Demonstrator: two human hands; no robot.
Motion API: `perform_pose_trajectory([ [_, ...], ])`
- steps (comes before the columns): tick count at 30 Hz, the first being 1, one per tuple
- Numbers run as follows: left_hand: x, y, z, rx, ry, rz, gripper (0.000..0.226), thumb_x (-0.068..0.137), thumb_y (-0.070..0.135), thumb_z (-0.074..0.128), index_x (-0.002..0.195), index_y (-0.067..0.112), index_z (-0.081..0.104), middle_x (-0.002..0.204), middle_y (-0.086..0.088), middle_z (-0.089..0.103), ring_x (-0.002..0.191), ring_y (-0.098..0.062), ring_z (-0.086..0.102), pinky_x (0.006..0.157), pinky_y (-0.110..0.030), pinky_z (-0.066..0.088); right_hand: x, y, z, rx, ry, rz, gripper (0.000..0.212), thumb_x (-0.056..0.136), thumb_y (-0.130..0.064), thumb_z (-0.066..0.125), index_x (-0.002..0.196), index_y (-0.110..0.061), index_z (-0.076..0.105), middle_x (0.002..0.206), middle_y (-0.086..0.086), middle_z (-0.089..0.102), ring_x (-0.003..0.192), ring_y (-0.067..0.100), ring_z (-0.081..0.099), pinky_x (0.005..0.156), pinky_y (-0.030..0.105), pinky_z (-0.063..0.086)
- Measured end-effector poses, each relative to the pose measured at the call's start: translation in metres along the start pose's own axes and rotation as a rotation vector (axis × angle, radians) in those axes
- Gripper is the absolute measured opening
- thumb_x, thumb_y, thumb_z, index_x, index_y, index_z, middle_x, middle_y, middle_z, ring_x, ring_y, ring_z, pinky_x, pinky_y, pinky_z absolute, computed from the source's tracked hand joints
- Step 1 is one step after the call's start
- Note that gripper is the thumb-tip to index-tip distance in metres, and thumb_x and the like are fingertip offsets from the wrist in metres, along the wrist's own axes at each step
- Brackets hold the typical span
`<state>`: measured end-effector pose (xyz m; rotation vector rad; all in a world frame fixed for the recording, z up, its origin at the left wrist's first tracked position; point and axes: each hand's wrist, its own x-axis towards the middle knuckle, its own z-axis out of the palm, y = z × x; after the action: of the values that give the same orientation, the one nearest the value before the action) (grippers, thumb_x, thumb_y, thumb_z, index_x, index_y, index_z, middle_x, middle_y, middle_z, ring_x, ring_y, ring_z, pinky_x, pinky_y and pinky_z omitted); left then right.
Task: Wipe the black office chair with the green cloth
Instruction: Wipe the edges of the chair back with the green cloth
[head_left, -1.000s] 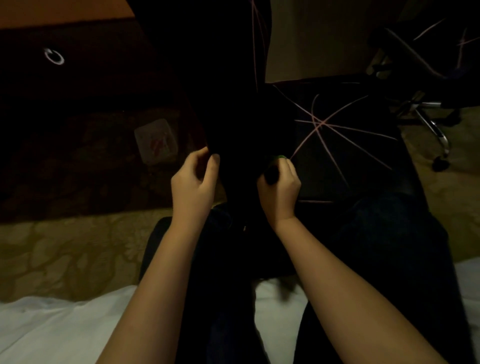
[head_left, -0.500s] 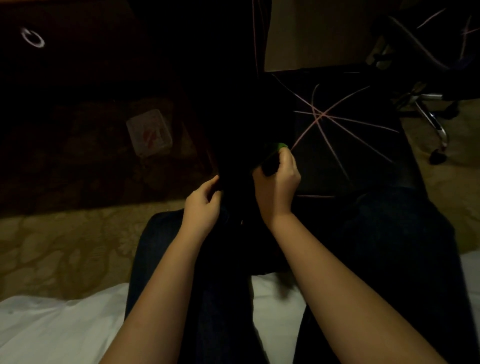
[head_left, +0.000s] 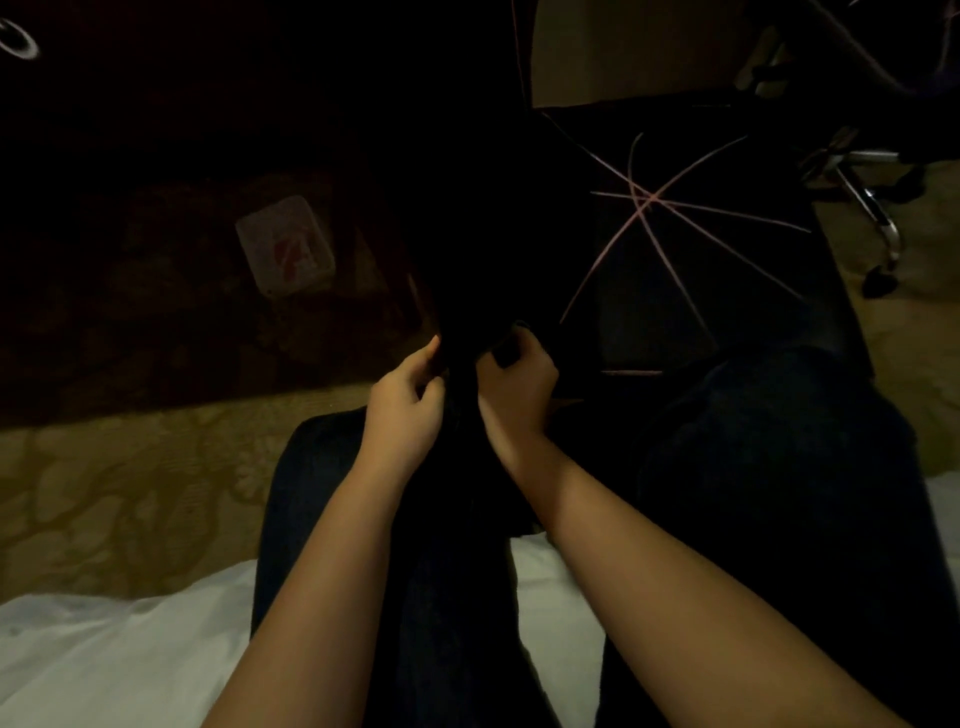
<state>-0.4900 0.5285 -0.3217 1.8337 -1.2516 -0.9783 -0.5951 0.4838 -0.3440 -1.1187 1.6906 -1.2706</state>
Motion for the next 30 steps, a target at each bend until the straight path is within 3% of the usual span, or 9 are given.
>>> perform_pose_trajectory([
  [4, 0.004, -0.004, -0.001, -0.016, -0.001, 0.011, 0.048, 0.097, 0.005, 0.049, 0.141, 0.022, 0.05, 0.108, 0.027, 0.057, 0.075, 0.024, 0.054, 0.066, 0.0, 0.042, 0.002, 0.003, 0.005, -0.058, -0.019, 0.009, 0.018, 0.083, 0.0, 0.062, 0.098, -0.003, 0.071, 0.095, 0.012, 0.072, 0.093, 0.022, 0.066, 0.073, 0.01, 0.038],
  [8, 0.005, -0.006, -0.002, -0.004, -0.009, 0.034, 0.046, 0.097, 0.005, 0.049, 0.141, 0.017, 0.051, 0.122, 0.016, 0.056, 0.107, 0.014, 0.047, 0.079, 0.007, 0.034, 0.007, 0.011, 0.007, -0.131, -0.07, -0.051, 0.025, 0.08, 0.005, 0.062, 0.104, 0.001, 0.069, 0.102, 0.017, 0.07, 0.1, 0.027, 0.065, 0.08, 0.013, 0.039],
  [11, 0.007, -0.008, -0.002, -0.018, -0.005, 0.035, 0.046, 0.097, 0.006, 0.05, 0.141, 0.02, 0.05, 0.118, 0.02, 0.056, 0.091, 0.025, 0.051, 0.076, 0.006, 0.037, 0.011, 0.015, 0.009, -0.227, -0.128, -0.125, 0.031, 0.079, 0.008, 0.061, 0.109, 0.004, 0.066, 0.109, 0.021, 0.066, 0.105, 0.033, 0.062, 0.087, 0.019, 0.04],
  [15, 0.01, -0.013, -0.001, -0.012, 0.006, 0.013, 0.049, 0.097, 0.007, 0.049, 0.142, 0.026, 0.049, 0.082, 0.038, 0.057, 0.065, 0.021, 0.049, 0.063, -0.003, 0.04, 0.017, 0.019, 0.013, -0.326, -0.17, -0.189, 0.034, 0.08, 0.011, 0.057, 0.113, 0.006, 0.063, 0.113, 0.024, 0.063, 0.106, 0.036, 0.06, 0.085, 0.011, 0.032],
  [19, 0.011, -0.012, 0.0, -0.02, 0.012, -0.008, 0.052, 0.096, 0.004, 0.048, 0.143, 0.027, 0.047, 0.076, 0.037, 0.057, 0.061, 0.018, 0.047, 0.06, -0.003, 0.039, 0.022, 0.029, 0.019, -0.331, -0.265, -0.039, 0.027, 0.086, 0.007, 0.055, 0.112, 0.005, 0.064, 0.111, 0.022, 0.064, 0.105, 0.035, 0.061, 0.092, 0.02, 0.042],
  [21, 0.008, -0.01, -0.001, -0.031, 0.005, -0.002, 0.053, 0.096, 0.002, 0.047, 0.144, 0.025, 0.046, 0.088, 0.038, 0.057, 0.062, 0.02, 0.05, 0.06, -0.003, 0.04, 0.021, 0.034, 0.018, -0.332, -0.358, 0.073, 0.025, 0.088, 0.005, 0.052, 0.11, 0.004, 0.063, 0.108, 0.021, 0.065, 0.102, 0.036, 0.061, 0.09, 0.035, 0.05],
  [23, 0.005, -0.007, -0.002, -0.047, -0.005, 0.009, 0.055, 0.096, 0.001, 0.047, 0.145, 0.026, 0.044, 0.11, 0.027, 0.058, 0.073, 0.019, 0.057, 0.059, -0.005, 0.044, 0.018, 0.04, 0.016, -0.346, -0.344, 0.082, 0.023, 0.088, 0.003, 0.054, 0.108, 0.002, 0.064, 0.104, 0.02, 0.066, 0.098, 0.035, 0.061, 0.081, 0.03, 0.046],
  [26, 0.004, -0.005, -0.003, -0.055, -0.004, 0.017, 0.057, 0.095, 0.0, 0.046, 0.146, 0.025, 0.042, 0.127, 0.013, 0.056, 0.098, 0.016, 0.054, 0.078, -0.006, 0.048, 0.014, 0.039, 0.016, -0.348, -0.296, 0.076, 0.018, 0.088, -0.001, 0.056, 0.103, 0.001, 0.066, 0.098, 0.019, 0.067, 0.094, 0.034, 0.062, 0.078, 0.031, 0.045],
  [30, 0.002, -0.003, -0.004, -0.051, -0.013, 0.012, 0.058, 0.096, 0.0, 0.046, 0.147, 0.025, 0.041, 0.126, 0.013, 0.057, 0.087, 0.016, 0.057, 0.076, -0.004, 0.044, 0.004, 0.022, 0.013, -0.174, -0.21, 0.011, 0.015, 0.086, -0.002, 0.059, 0.095, -0.006, 0.071, 0.093, 0.011, 0.071, 0.093, 0.025, 0.066, 0.08, 0.035, 0.052],
])
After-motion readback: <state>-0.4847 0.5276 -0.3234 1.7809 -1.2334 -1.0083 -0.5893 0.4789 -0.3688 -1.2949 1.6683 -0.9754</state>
